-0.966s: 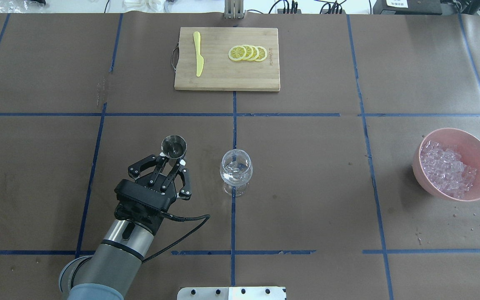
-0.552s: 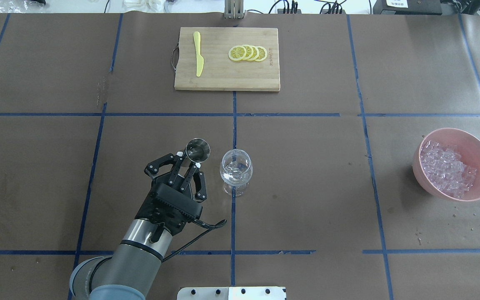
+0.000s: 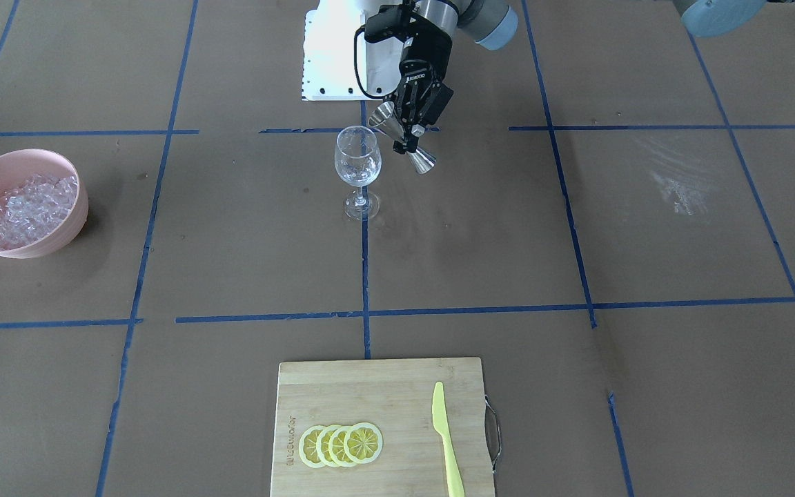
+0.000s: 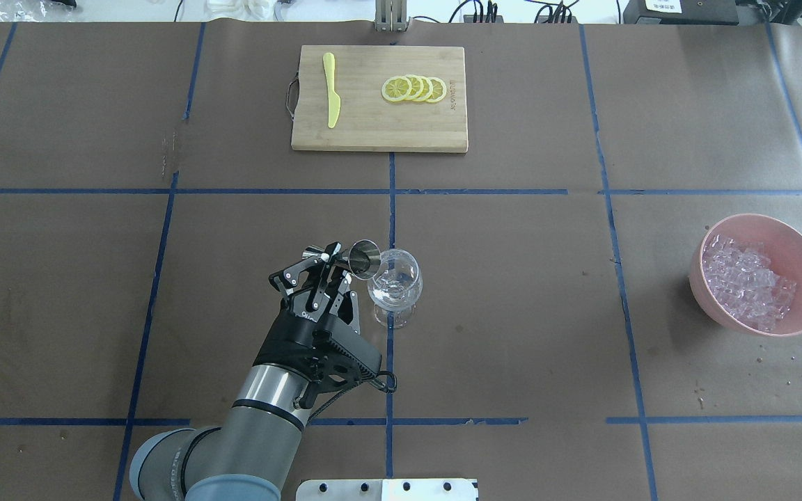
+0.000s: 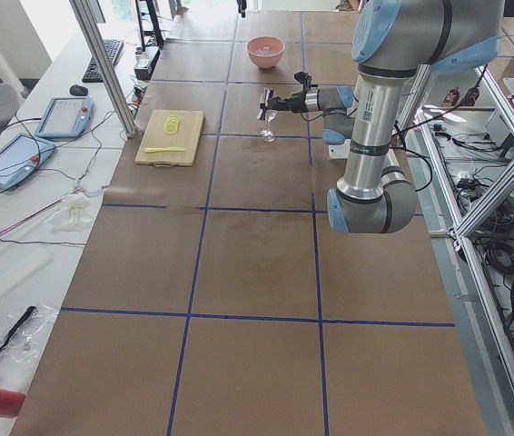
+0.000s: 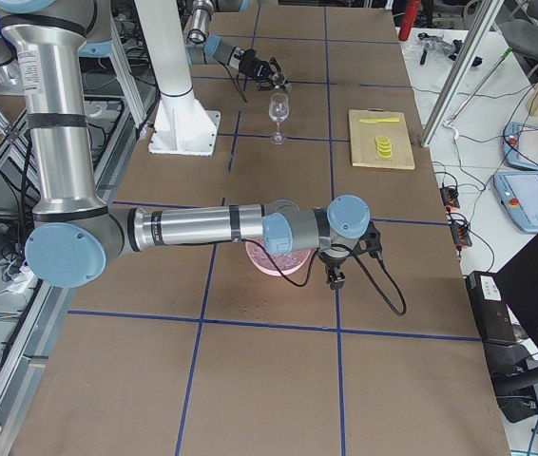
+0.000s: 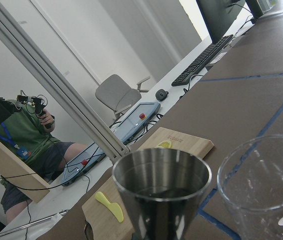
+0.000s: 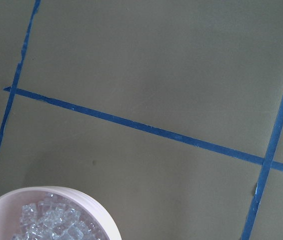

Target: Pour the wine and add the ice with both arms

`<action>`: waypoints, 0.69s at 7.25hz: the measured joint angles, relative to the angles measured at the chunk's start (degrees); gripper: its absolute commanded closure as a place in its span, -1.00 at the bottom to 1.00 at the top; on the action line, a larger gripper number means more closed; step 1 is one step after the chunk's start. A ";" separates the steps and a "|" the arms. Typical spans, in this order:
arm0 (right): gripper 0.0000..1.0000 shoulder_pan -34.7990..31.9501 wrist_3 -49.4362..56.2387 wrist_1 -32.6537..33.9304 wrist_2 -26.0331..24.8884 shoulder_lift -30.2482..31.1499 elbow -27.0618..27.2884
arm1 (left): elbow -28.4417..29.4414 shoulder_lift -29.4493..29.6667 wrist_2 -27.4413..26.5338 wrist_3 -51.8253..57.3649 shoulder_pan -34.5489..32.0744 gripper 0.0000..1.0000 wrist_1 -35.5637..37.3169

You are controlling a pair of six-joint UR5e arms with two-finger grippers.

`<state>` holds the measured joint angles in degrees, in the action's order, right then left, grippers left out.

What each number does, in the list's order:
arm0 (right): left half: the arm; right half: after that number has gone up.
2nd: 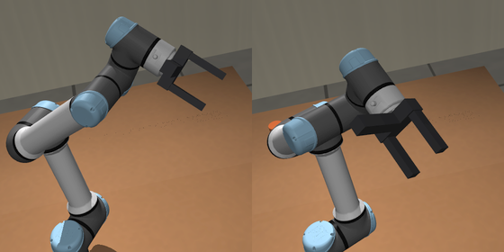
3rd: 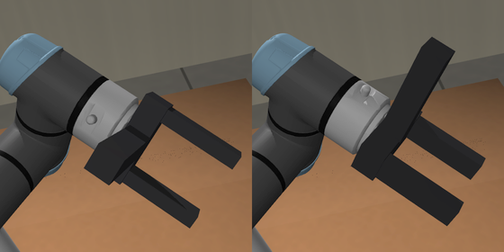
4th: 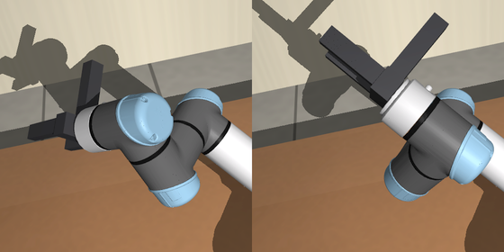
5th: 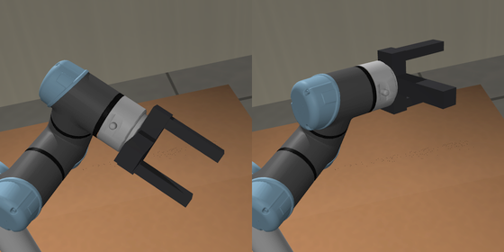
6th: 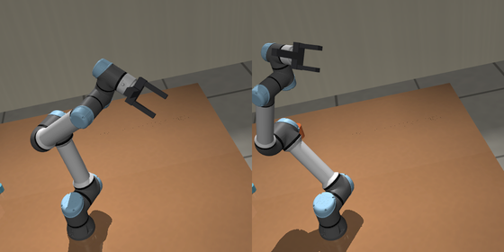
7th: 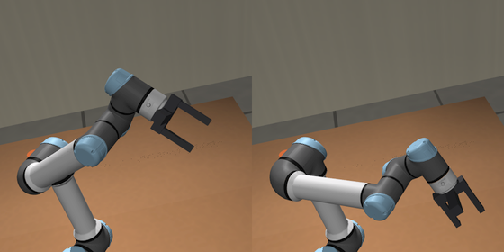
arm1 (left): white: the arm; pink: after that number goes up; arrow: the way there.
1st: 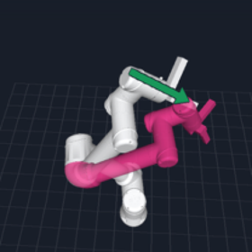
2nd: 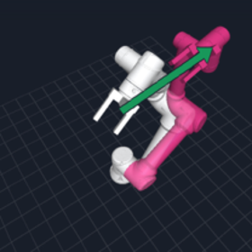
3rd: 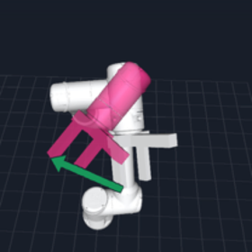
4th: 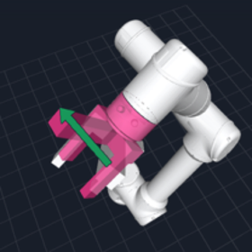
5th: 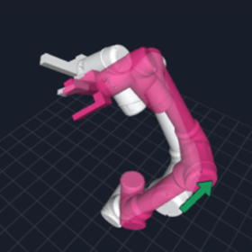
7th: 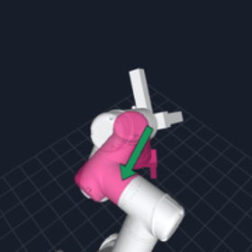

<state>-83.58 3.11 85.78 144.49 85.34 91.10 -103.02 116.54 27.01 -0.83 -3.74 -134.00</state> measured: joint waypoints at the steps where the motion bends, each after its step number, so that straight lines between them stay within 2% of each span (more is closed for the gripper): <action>1: -1.00 0.00 -0.02 0.00 0.00 0.00 0.03 | 0.01 0.42 -0.02 2.01 -0.06 1.00 1.47; 5: -1.00 0.00 -0.03 -0.14 0.00 0.00 0.19 | -0.06 1.69 -0.03 13.87 -1.19 1.00 5.76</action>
<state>-83.58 3.08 85.65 144.49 85.34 91.30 -103.09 118.23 26.98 13.04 -4.93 -128.24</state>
